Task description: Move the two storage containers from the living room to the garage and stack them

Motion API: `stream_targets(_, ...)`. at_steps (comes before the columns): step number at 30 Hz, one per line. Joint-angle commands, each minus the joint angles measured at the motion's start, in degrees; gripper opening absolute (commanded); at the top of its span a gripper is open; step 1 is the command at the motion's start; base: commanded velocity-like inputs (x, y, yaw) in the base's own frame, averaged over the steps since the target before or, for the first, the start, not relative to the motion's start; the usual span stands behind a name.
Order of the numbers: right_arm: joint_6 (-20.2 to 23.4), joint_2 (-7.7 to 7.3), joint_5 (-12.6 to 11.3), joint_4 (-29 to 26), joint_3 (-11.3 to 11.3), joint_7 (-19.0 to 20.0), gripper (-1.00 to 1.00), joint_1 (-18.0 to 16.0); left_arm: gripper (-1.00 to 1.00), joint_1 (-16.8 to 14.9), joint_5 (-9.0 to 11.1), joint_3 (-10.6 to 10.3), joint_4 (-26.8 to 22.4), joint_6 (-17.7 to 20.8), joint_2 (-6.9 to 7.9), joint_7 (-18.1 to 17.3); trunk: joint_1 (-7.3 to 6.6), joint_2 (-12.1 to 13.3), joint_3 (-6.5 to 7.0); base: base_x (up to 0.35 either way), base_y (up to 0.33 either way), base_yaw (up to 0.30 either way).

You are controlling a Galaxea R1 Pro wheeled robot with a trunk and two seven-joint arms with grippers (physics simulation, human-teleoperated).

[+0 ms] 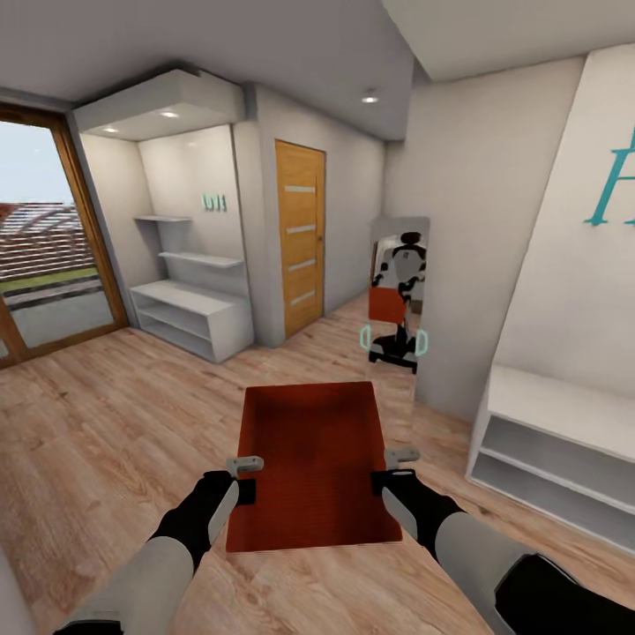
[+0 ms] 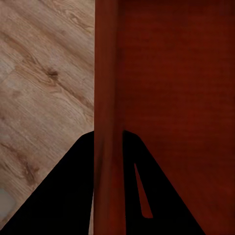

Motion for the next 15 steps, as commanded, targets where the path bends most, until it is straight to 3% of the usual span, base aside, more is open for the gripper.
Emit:
stream_targets(1,0.16,-0.06,-0.34,-1.31,0.55,-0.25,-1.0,-0.08,-1.0,0.0,-1.67,0.38,0.0,0.62,0.01,0.85,0.07,-0.11,-0.1,0.323,0.0,0.005)
stream_targets(15,0.16,-0.12,-0.3,-1.31,0.55,-0.25,-1.0,-0.06,-1.0,0.0,-1.67,0.38,0.0,0.62,0.01,0.85,0.07,-0.11,-0.1,0.323,0.0,0.001)
